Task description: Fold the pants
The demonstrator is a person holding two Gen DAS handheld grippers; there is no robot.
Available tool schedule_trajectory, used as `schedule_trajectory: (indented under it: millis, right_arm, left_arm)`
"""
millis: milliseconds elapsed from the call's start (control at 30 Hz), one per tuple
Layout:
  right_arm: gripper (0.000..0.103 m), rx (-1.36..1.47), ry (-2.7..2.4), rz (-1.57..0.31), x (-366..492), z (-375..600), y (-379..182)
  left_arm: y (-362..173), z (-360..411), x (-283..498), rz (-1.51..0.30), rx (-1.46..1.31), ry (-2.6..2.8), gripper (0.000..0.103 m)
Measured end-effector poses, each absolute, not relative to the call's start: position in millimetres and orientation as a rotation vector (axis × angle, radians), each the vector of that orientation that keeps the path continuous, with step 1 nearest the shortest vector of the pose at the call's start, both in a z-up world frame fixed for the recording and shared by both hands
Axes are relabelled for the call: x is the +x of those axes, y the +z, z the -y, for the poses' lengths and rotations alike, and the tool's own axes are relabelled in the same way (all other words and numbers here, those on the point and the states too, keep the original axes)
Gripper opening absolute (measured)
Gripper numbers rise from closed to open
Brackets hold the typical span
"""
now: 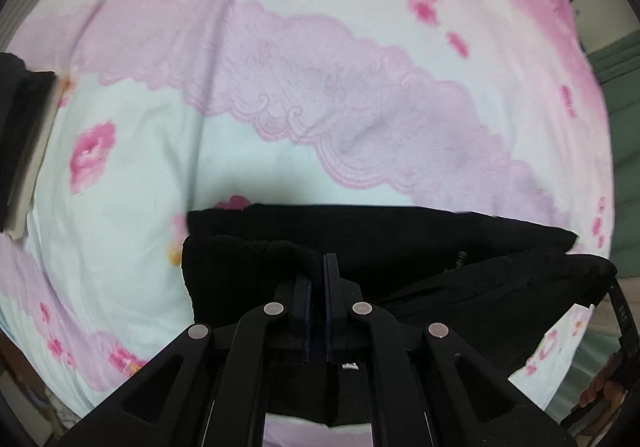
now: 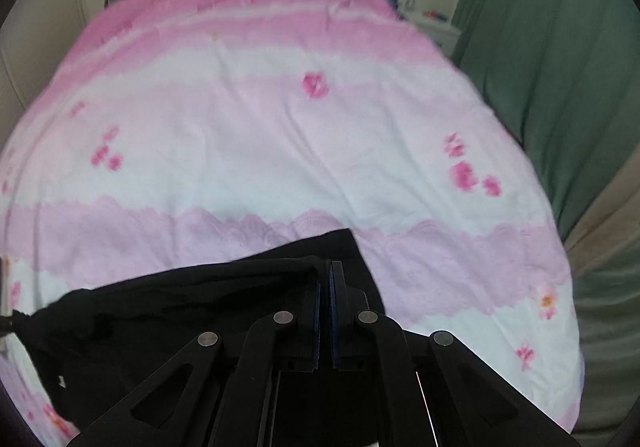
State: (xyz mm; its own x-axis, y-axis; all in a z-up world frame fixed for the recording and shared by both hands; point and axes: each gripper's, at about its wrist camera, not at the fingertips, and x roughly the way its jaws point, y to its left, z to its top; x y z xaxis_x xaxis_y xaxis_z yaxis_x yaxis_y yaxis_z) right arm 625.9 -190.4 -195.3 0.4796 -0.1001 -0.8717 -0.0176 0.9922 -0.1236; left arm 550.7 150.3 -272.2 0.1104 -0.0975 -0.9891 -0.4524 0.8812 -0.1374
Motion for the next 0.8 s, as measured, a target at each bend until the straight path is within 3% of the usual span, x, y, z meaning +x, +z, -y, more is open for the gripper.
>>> schedule_trajectory:
  millis: [167,300,333,367,467,500,533,667,800]
  right_arm:
    - [0.004,-0.176,-0.059,-1.168,657,183,-243]
    - [0.005,-0.204,-0.109,-1.223,670,184,-265]
    - [0.006,-0.211,-0.118,-1.227,672,185,-267]
    - [0.014,-0.220,-0.129,-1.236,675,184,-270]
    - [0.052,-0.239,-0.146,-1.226,676,181,-267]
    - [0.058,-0.254,-0.149,-1.210,674,178,-262]
    - [0.059,-0.269,-0.151,-1.194,672,176,-257]
    - [0.062,-0.301,-0.112,-1.117,658,160,-227]
    - [0.063,-0.292,-0.034,-1.054,629,140,-194]
  left_arm:
    - [-298,-152,574,-1.535,-0.431,0.278,0.009]
    - [-302,-157,583,-1.569,-0.472,0.265,0.016]
    - [-301,-160,583,-1.572,-0.502,0.264,0.022]
    - [-300,-163,583,-1.571,-0.528,0.252,0.027]
    - [-293,-171,585,-1.560,-0.611,0.203,0.054]
    - [-290,-175,584,-1.548,-0.653,0.188,0.072]
    - [-284,-181,582,-1.520,-0.681,0.182,0.077]
    - [-258,-195,577,-1.454,-0.692,0.144,0.078]
    - [-223,-204,565,-1.360,-0.530,0.047,0.078]
